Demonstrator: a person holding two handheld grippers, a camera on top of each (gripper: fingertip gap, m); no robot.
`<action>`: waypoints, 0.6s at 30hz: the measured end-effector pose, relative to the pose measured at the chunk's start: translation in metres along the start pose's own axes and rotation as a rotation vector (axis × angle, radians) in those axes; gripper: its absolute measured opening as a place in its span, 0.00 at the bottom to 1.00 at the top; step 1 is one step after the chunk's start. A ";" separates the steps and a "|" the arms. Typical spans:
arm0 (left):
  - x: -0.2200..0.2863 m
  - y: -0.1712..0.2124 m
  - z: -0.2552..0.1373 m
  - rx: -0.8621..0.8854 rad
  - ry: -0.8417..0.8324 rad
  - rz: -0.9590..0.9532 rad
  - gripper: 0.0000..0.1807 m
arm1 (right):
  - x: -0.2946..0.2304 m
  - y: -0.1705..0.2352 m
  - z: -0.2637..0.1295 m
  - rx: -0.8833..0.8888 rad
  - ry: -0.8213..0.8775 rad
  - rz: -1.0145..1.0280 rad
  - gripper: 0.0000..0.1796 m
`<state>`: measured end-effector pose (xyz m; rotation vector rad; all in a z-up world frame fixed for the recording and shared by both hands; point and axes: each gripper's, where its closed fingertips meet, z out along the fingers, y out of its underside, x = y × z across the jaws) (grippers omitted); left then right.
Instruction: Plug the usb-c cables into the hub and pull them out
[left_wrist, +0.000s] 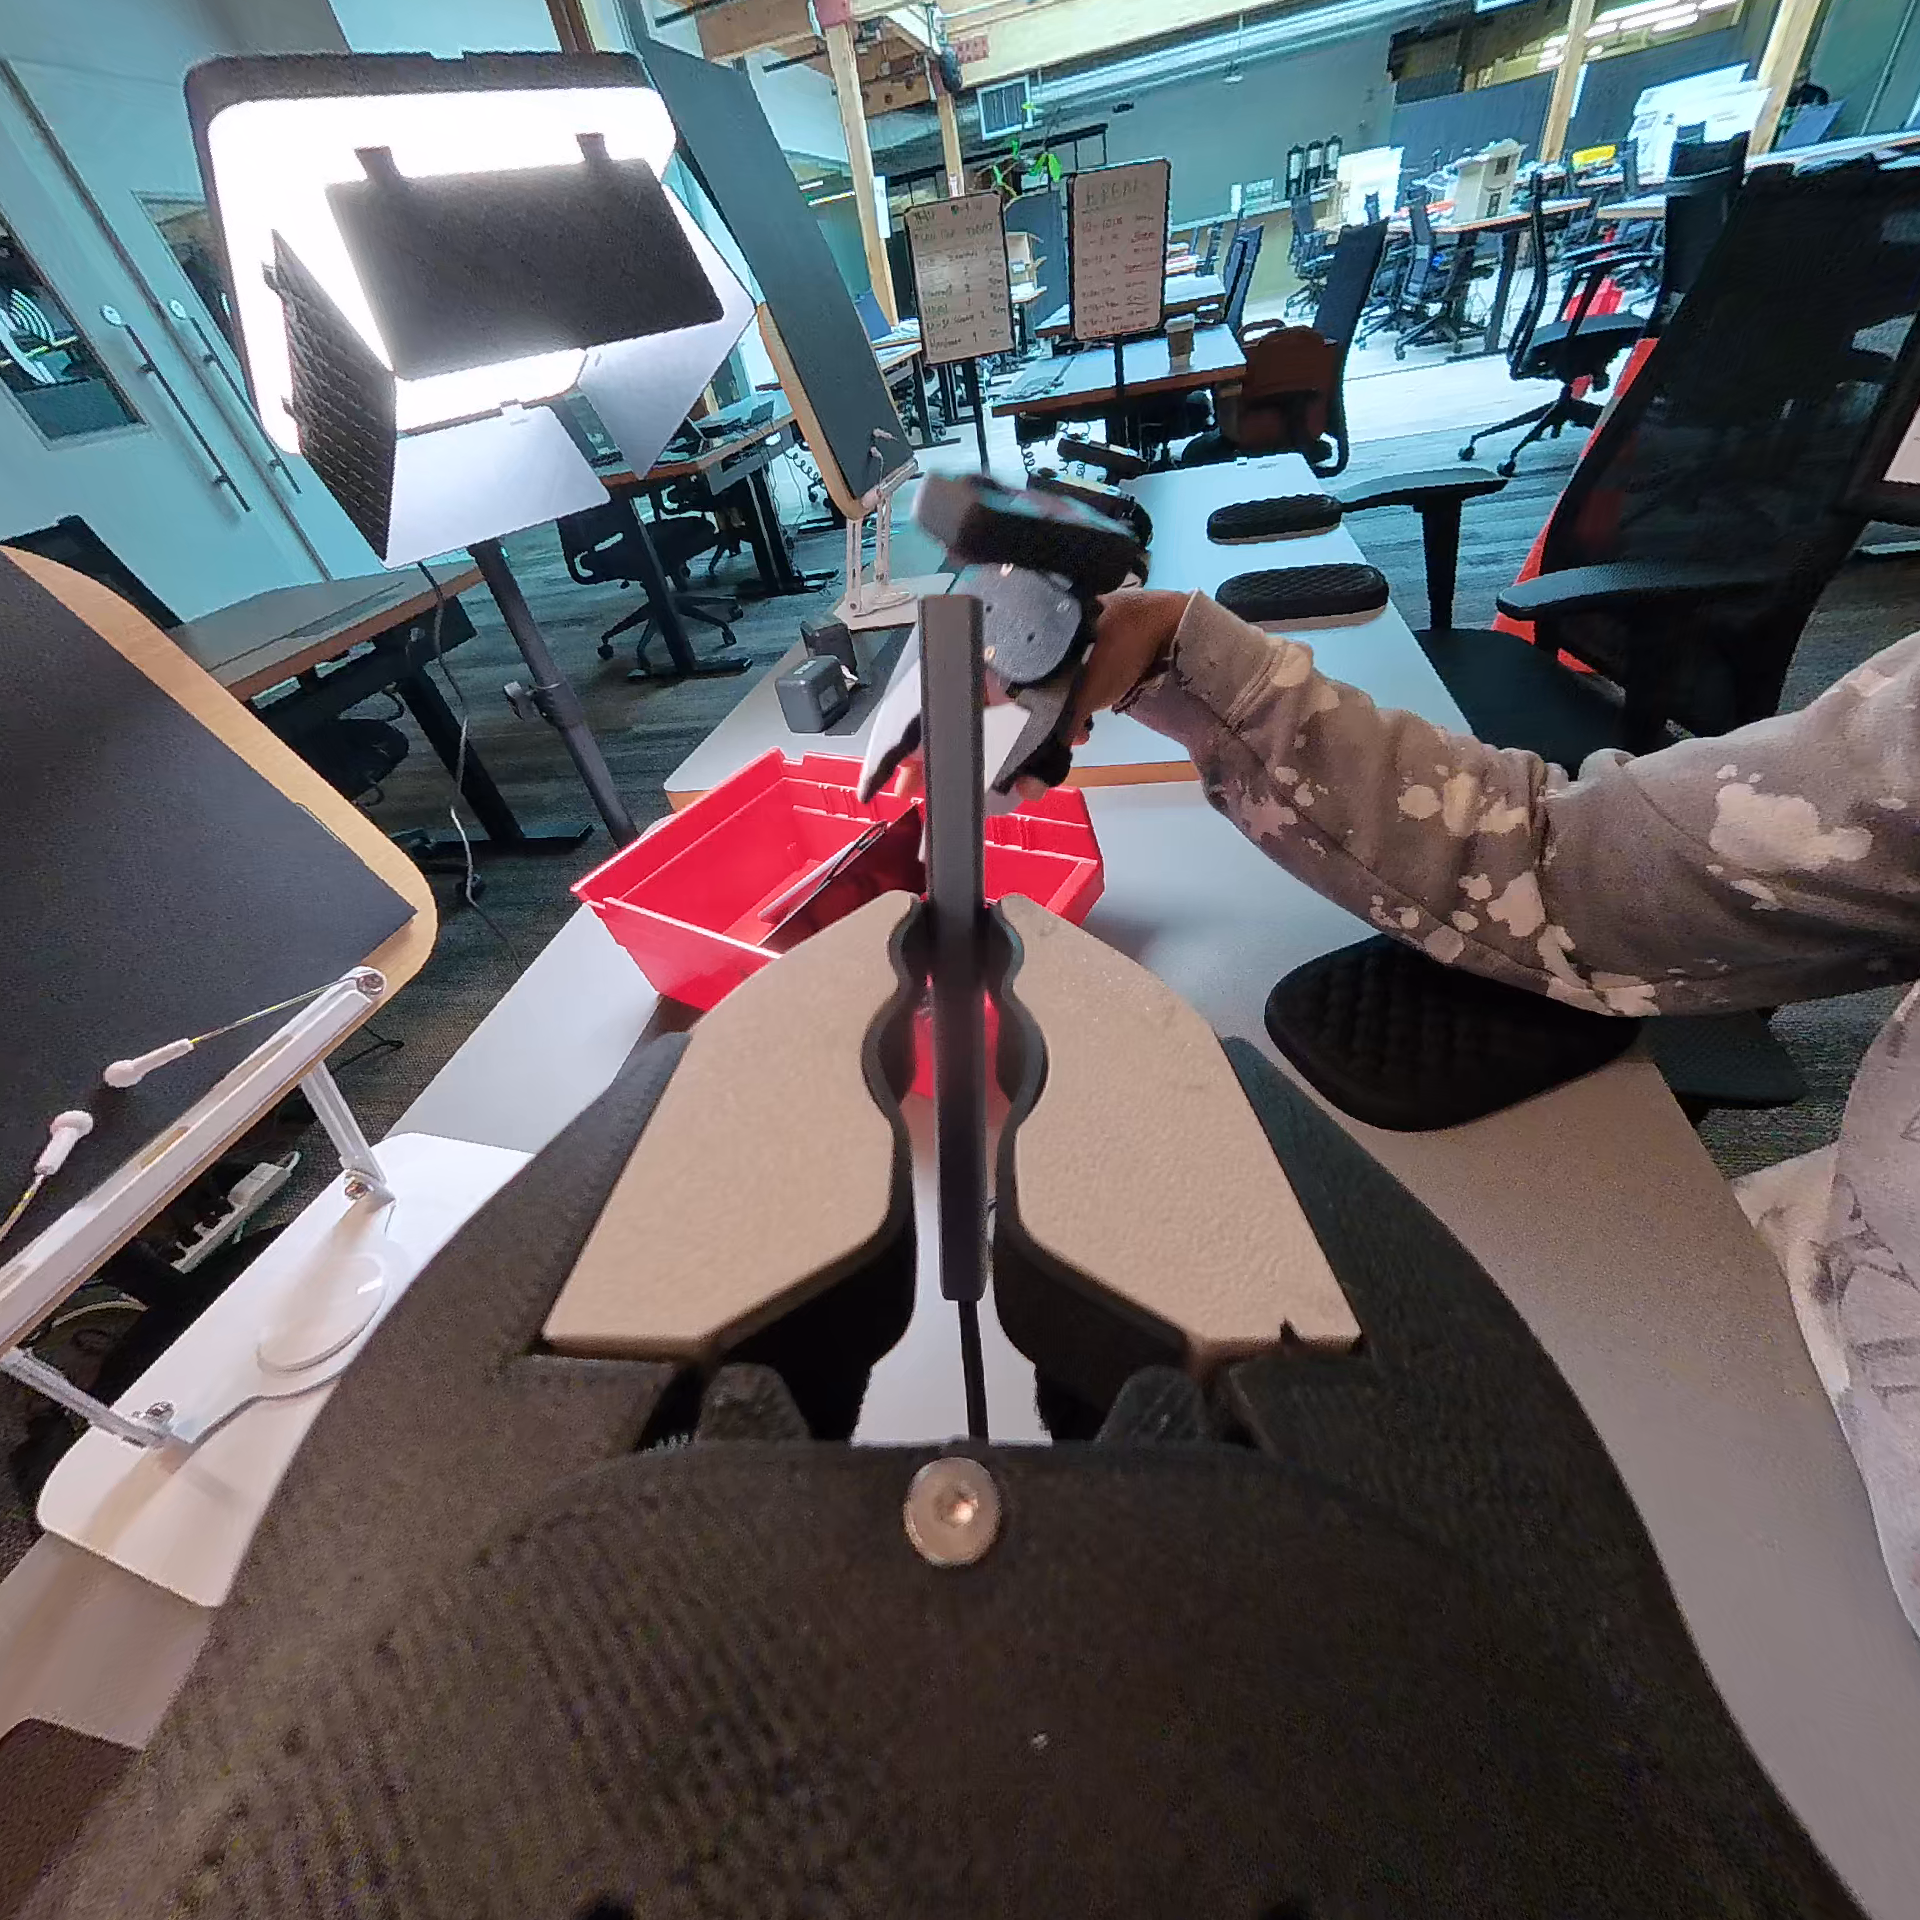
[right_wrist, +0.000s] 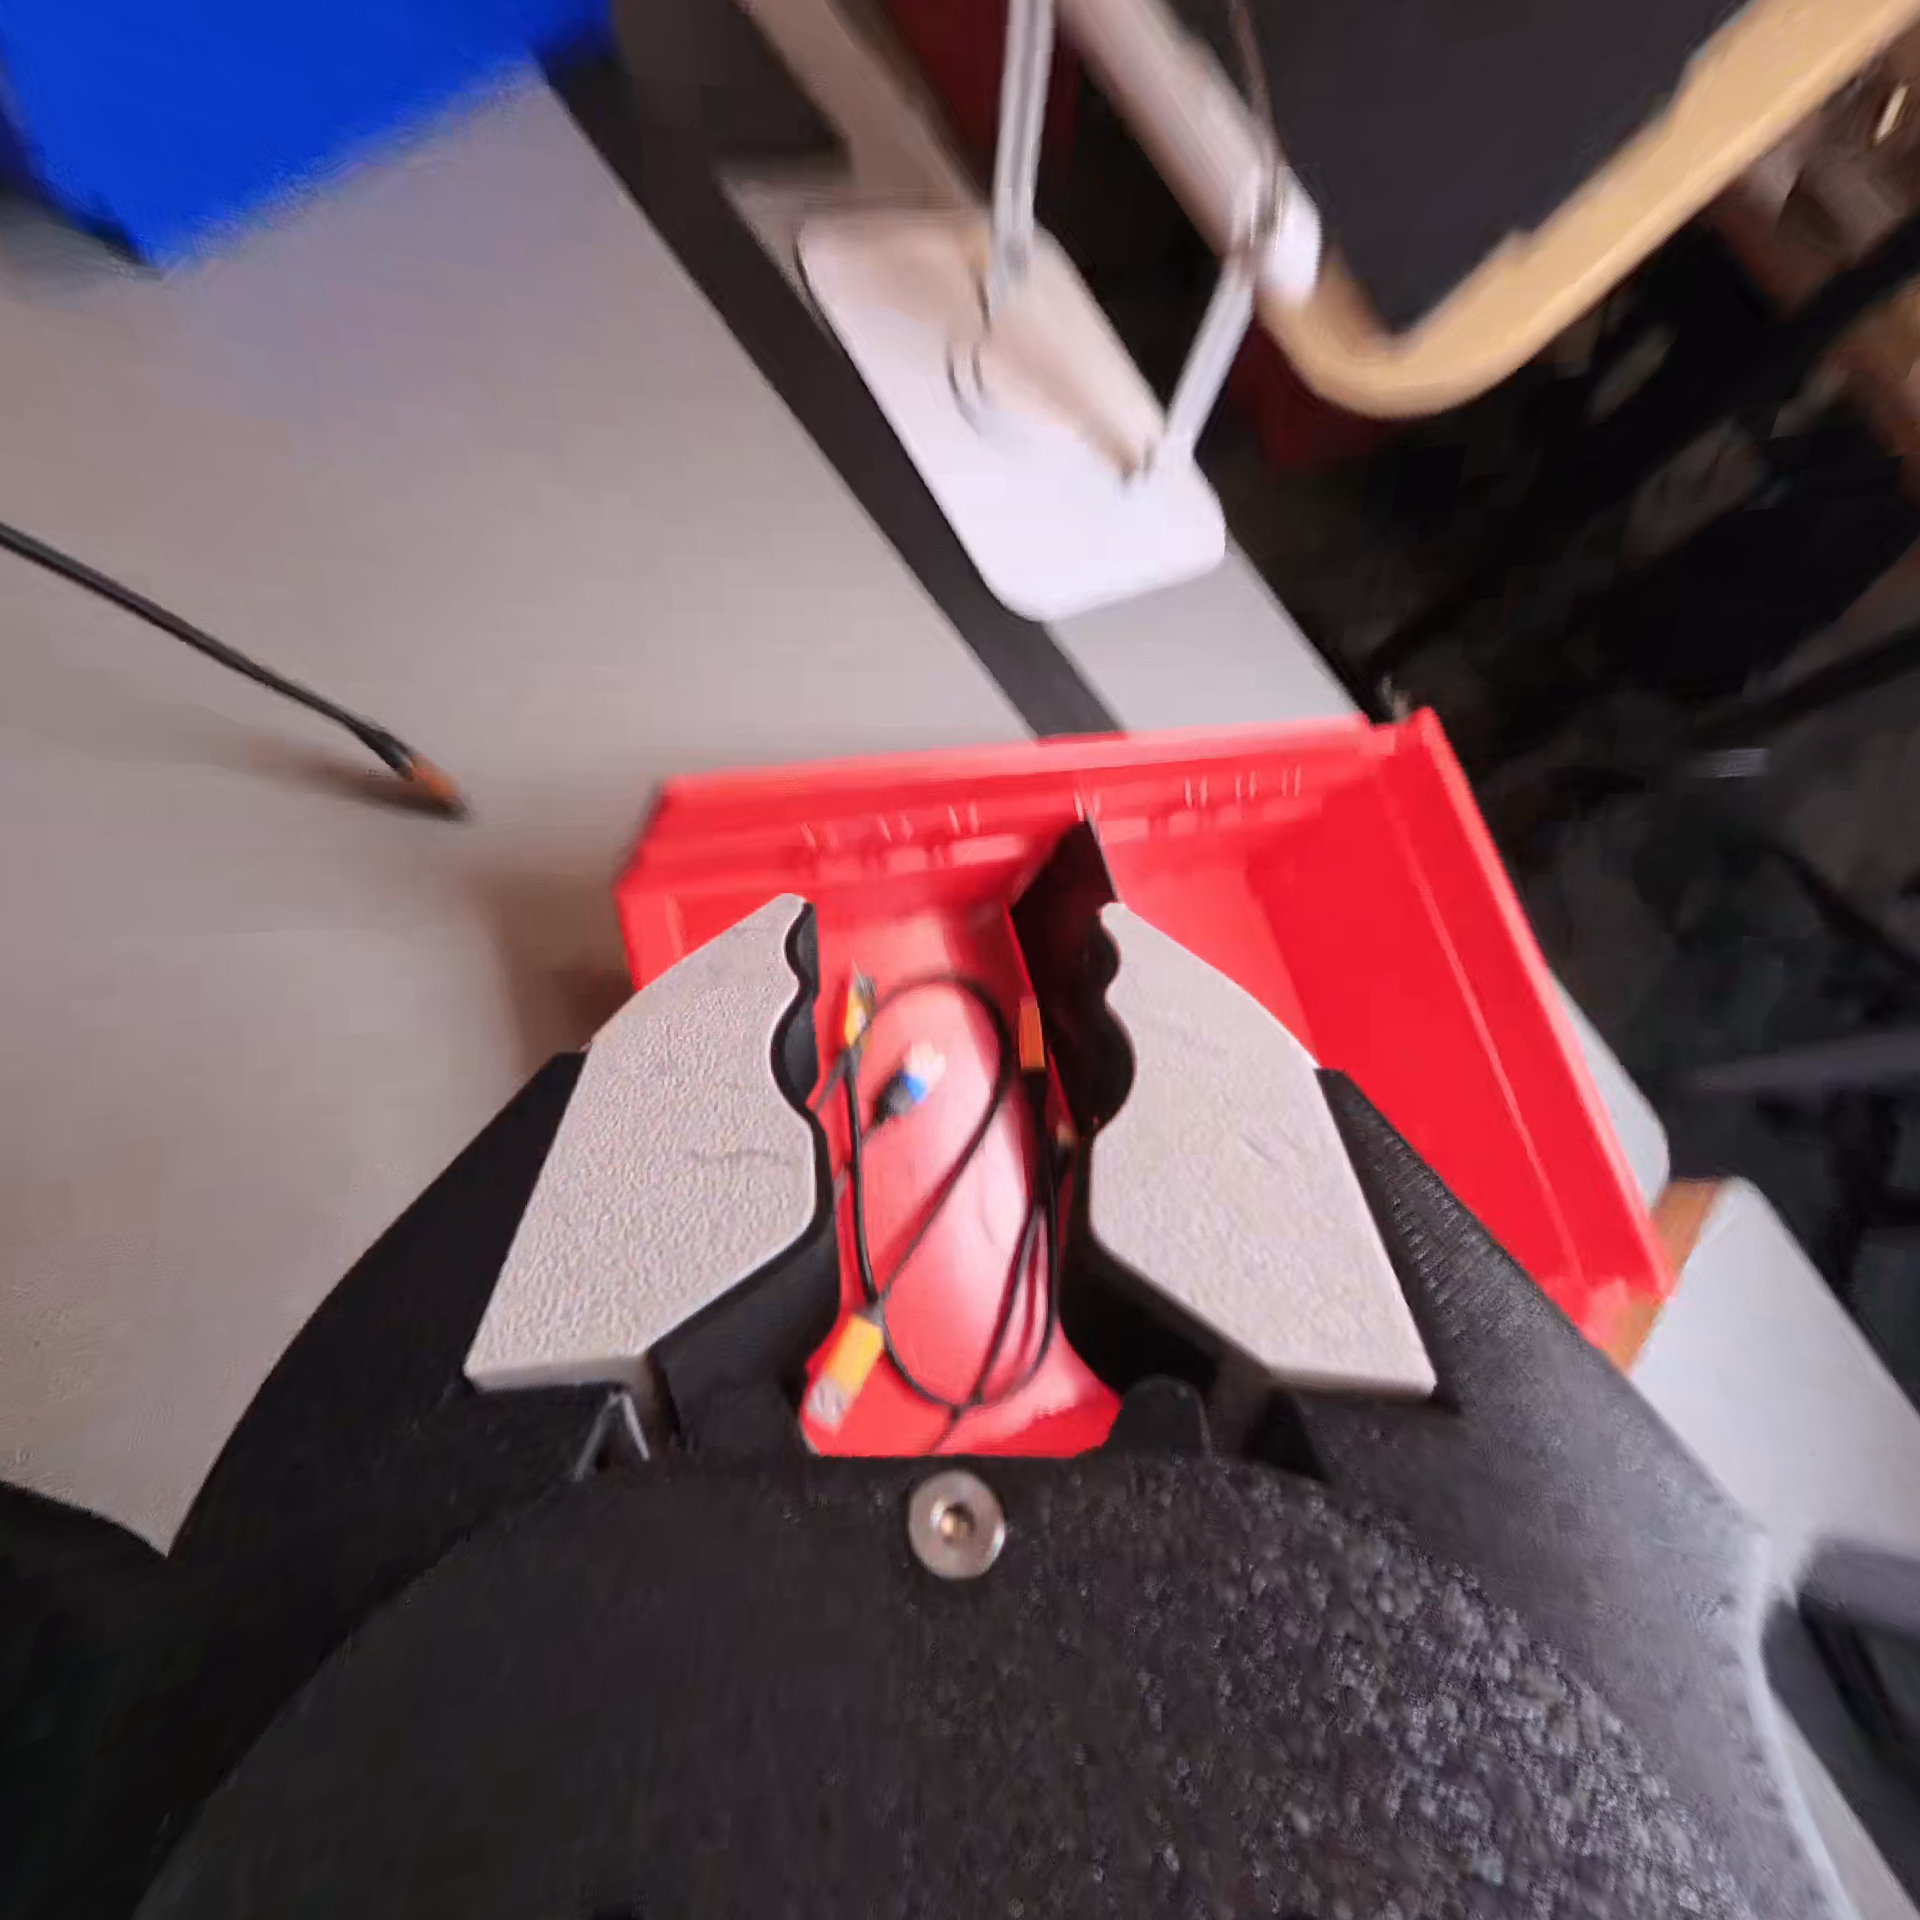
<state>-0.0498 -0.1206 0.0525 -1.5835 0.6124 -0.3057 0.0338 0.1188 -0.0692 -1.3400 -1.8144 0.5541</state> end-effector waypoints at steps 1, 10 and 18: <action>0.000 0.000 0.001 0.002 0.001 -0.003 0.06 | -0.008 -0.023 -0.008 0.113 -0.025 -0.014 0.25; 0.015 -0.010 0.024 0.133 0.078 -0.054 0.06 | -0.134 -0.169 -0.052 0.779 -0.490 -0.028 0.16; 0.025 -0.015 0.036 0.204 0.135 -0.110 0.06 | -0.168 -0.185 -0.047 0.817 -0.561 -0.023 0.04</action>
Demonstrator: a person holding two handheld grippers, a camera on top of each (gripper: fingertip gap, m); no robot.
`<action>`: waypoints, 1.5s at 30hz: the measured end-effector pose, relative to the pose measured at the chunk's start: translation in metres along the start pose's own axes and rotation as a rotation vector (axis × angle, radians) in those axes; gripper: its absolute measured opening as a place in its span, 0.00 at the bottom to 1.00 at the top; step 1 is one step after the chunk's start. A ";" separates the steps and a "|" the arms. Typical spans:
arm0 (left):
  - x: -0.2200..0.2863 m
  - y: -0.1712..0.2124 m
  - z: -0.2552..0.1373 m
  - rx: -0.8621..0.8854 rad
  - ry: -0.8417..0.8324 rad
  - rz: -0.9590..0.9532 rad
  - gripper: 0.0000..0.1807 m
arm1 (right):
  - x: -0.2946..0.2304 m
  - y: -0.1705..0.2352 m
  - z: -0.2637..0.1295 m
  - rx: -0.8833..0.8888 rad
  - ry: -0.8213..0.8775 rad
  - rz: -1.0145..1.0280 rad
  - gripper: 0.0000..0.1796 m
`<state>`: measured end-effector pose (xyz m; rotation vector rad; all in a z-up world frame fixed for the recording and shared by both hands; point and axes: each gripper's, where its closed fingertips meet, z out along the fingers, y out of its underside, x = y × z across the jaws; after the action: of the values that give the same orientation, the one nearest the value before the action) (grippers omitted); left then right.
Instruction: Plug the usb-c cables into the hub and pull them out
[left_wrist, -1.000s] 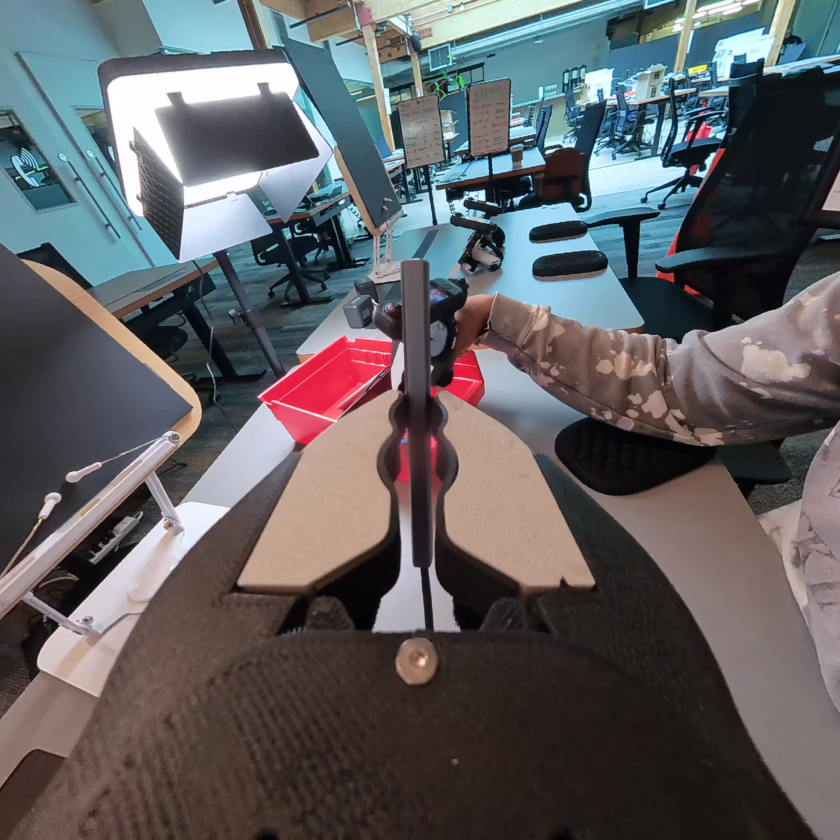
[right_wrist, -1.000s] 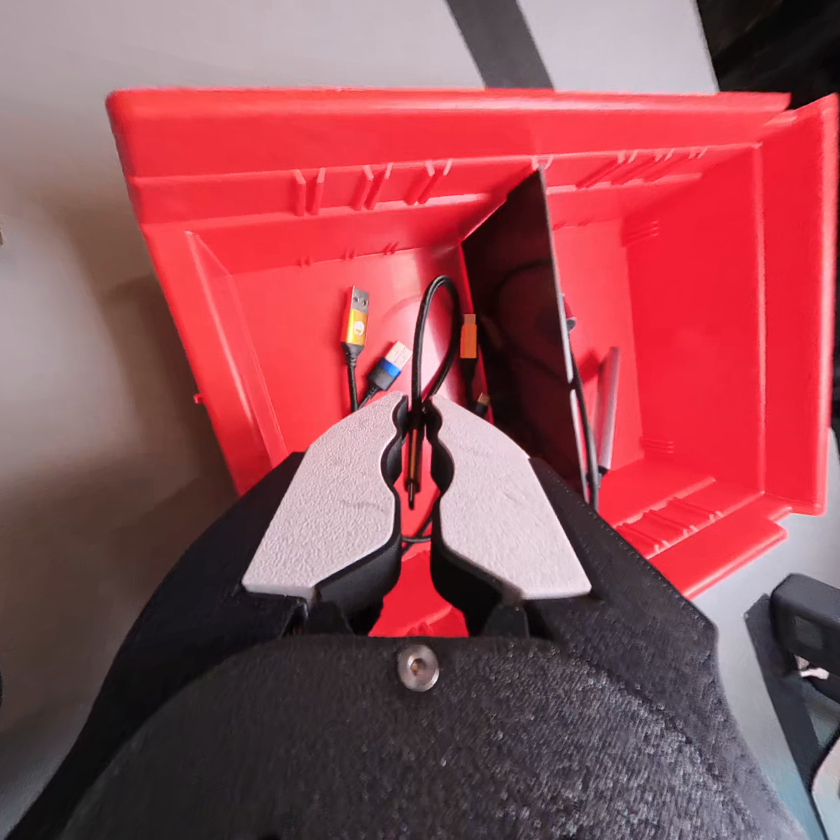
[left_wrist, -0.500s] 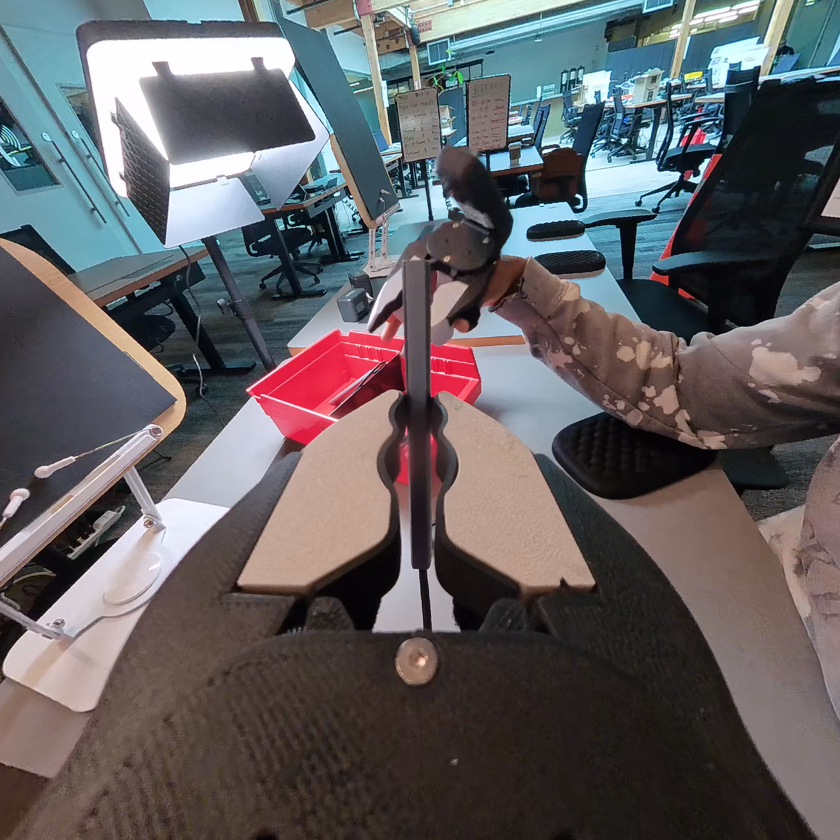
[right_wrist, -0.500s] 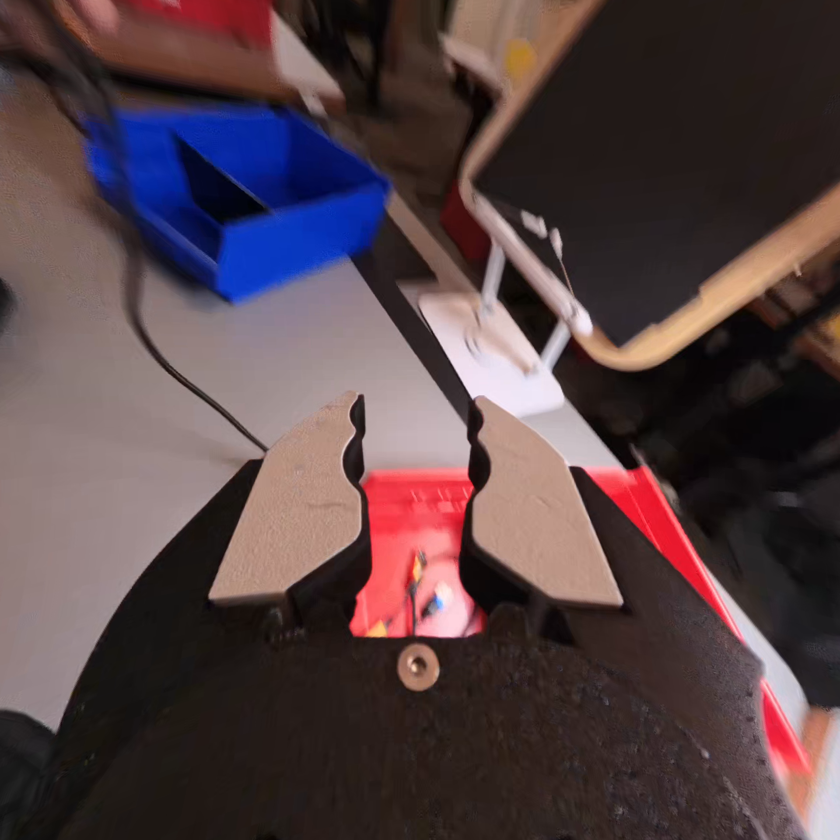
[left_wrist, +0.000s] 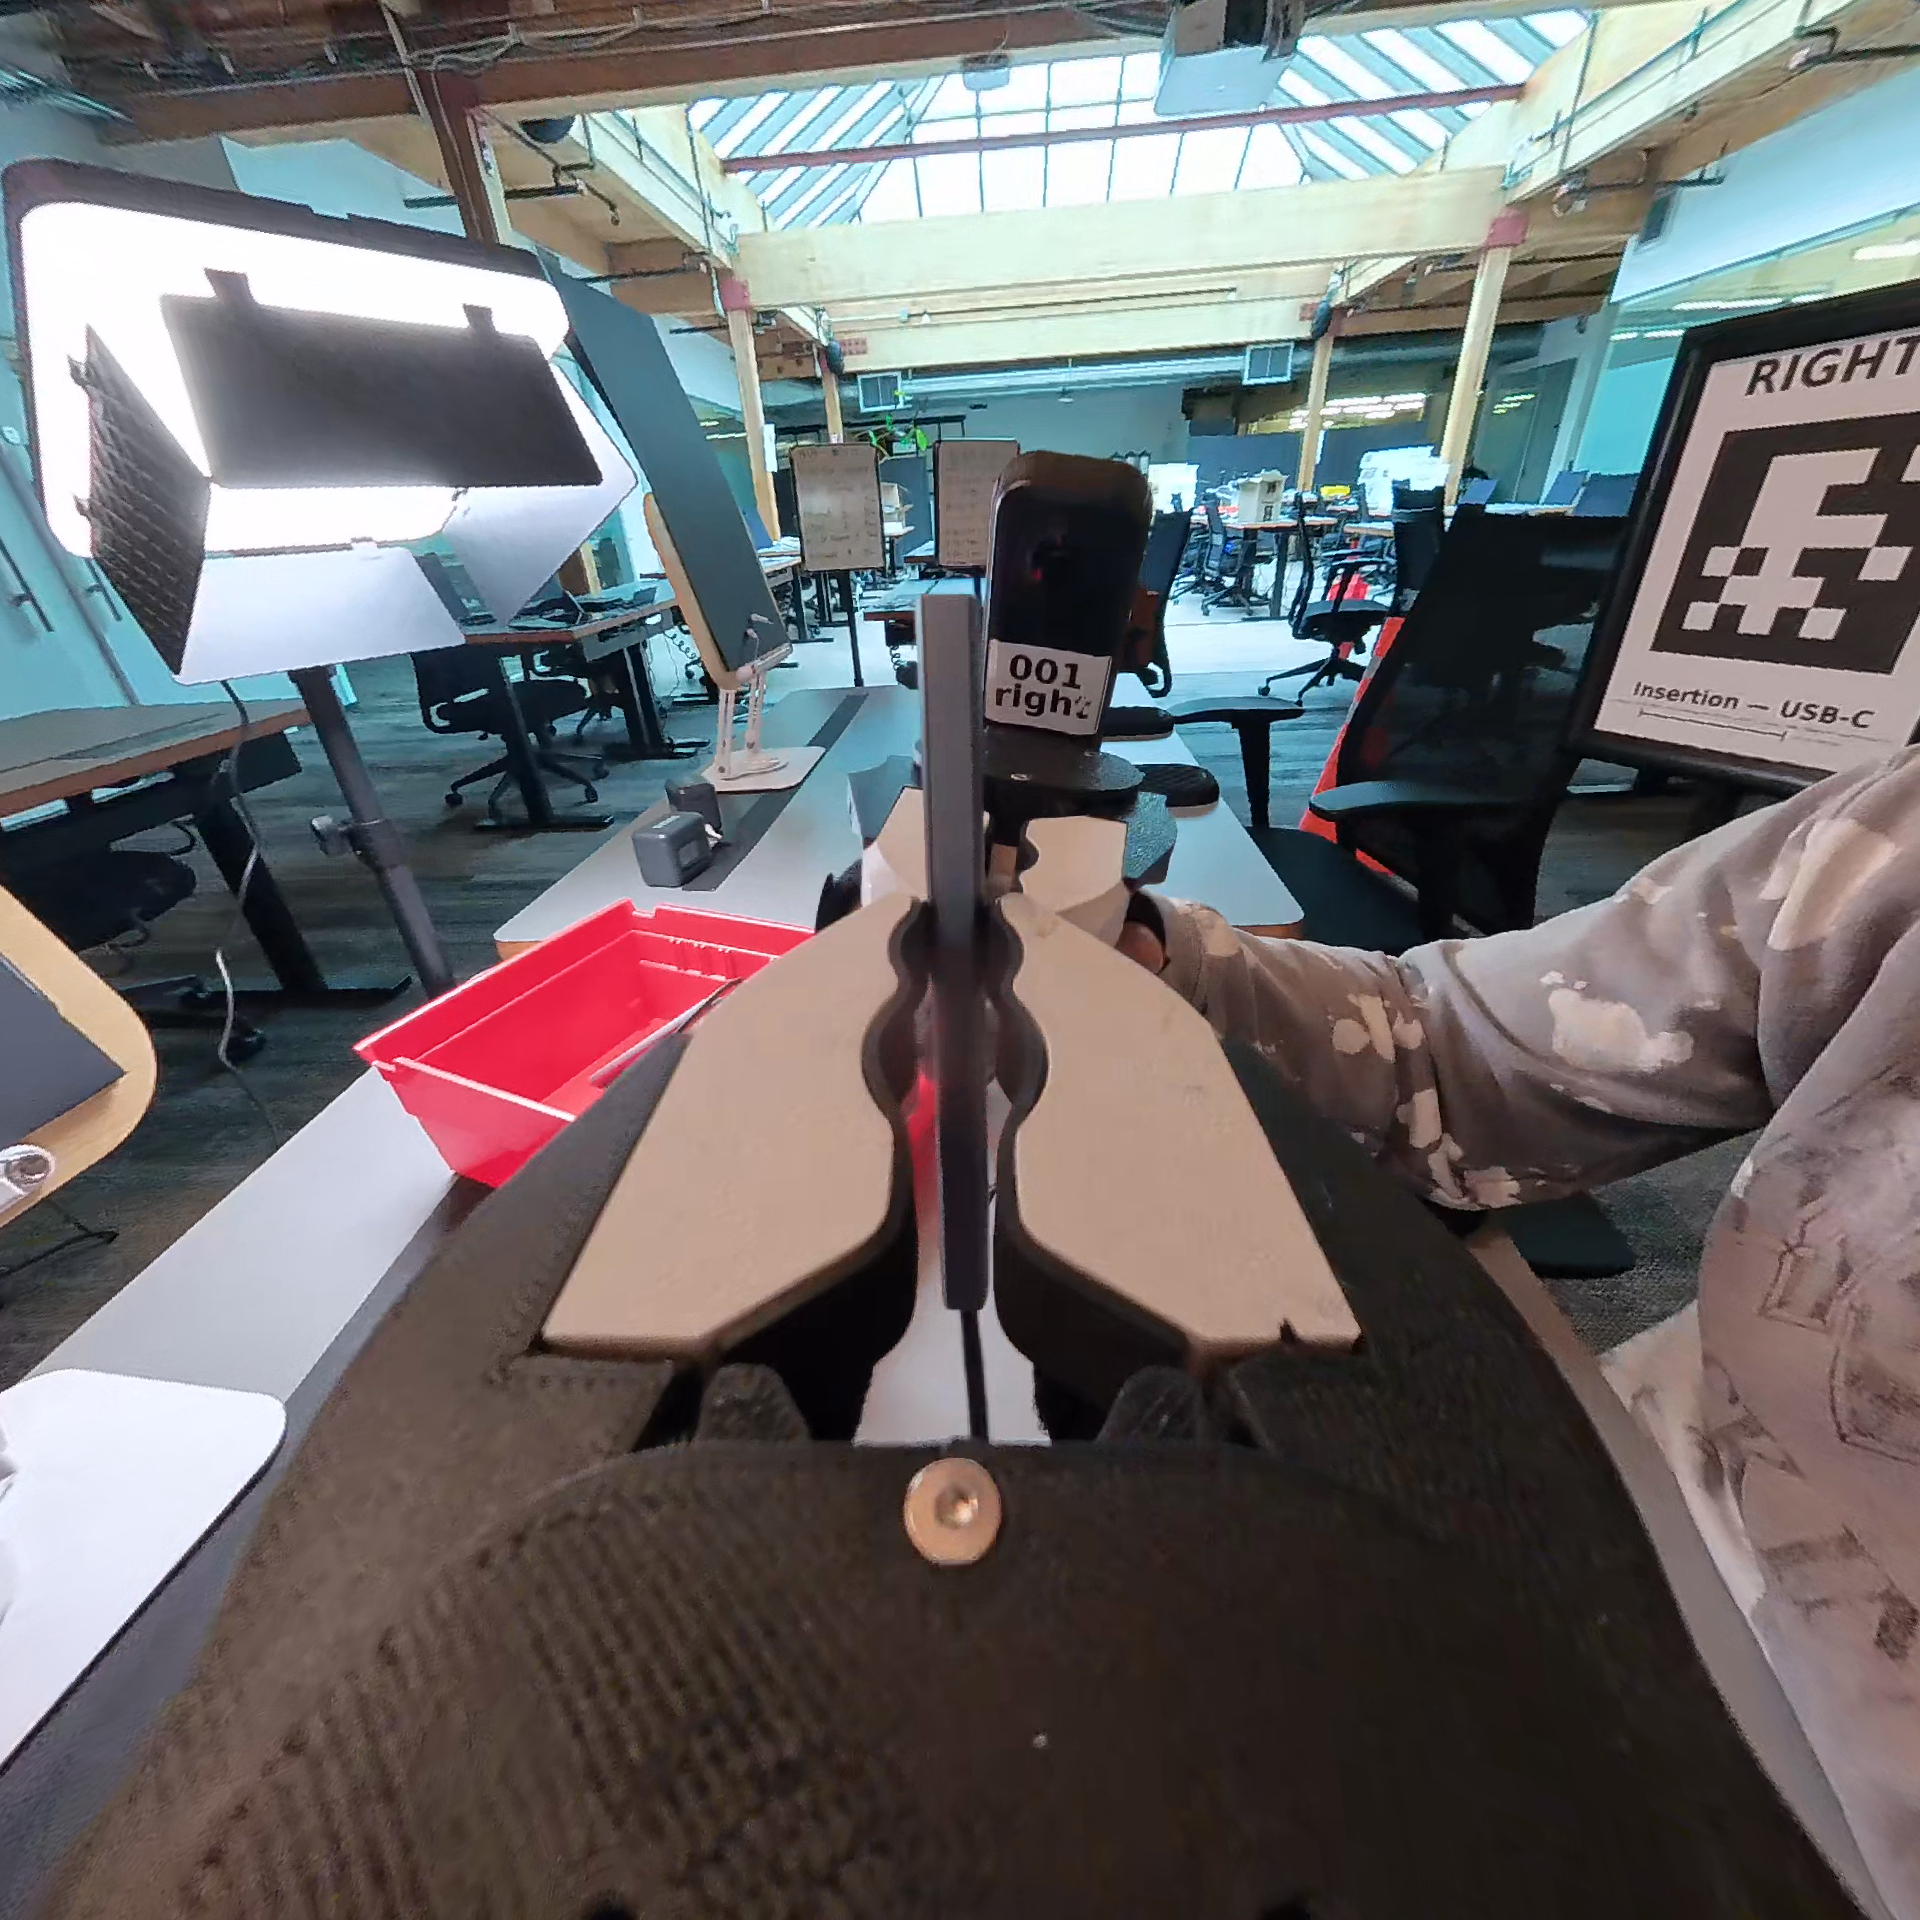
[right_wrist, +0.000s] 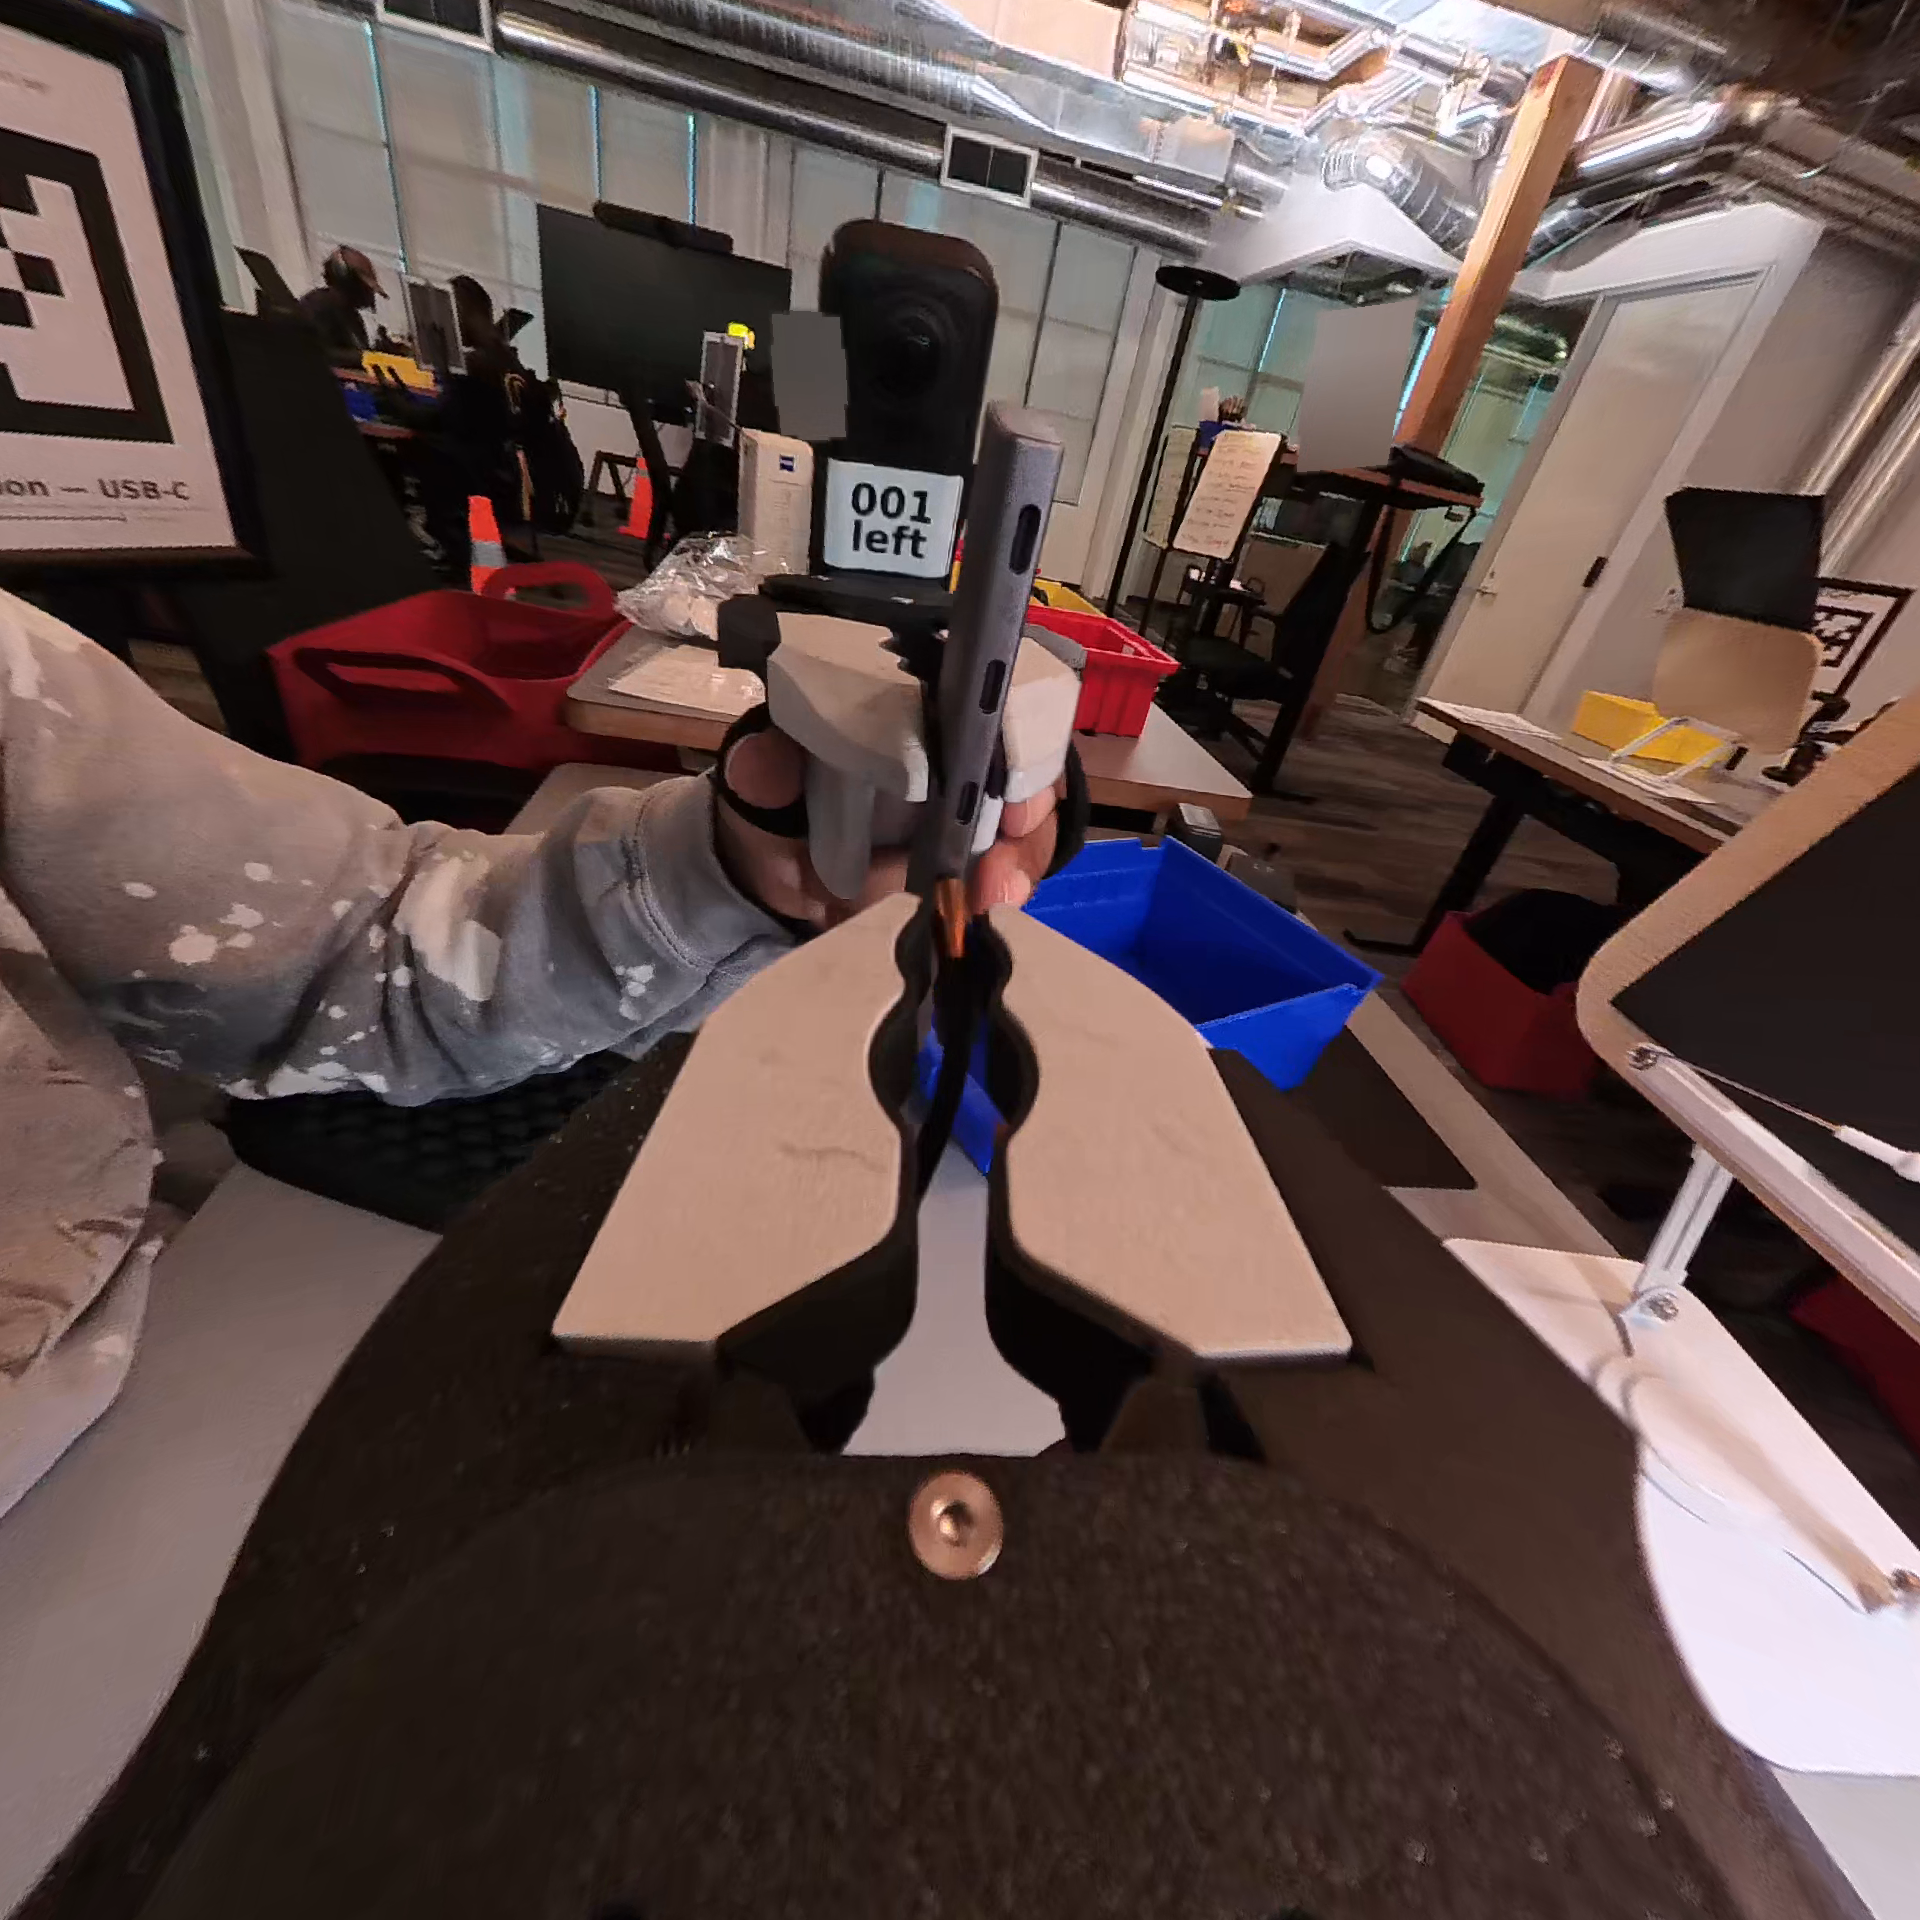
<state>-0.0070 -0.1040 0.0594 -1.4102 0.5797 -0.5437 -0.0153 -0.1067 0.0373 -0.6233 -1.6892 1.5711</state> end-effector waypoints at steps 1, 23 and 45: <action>0.000 0.000 0.000 0.004 0.001 -0.006 0.06 | -0.001 0.000 -0.001 -0.002 -0.001 -0.003 0.04; 0.012 0.011 0.004 -0.099 0.027 0.110 0.06 | -0.011 -0.011 -0.006 0.036 -0.037 -0.035 0.04; 0.003 0.019 0.005 -0.186 0.003 0.104 0.06 | -0.004 0.000 -0.011 -0.011 -0.032 -0.115 0.04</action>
<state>-0.0011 -0.1003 0.0406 -1.5448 0.7159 -0.4170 -0.0042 -0.1023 0.0366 -0.5005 -1.7273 1.4985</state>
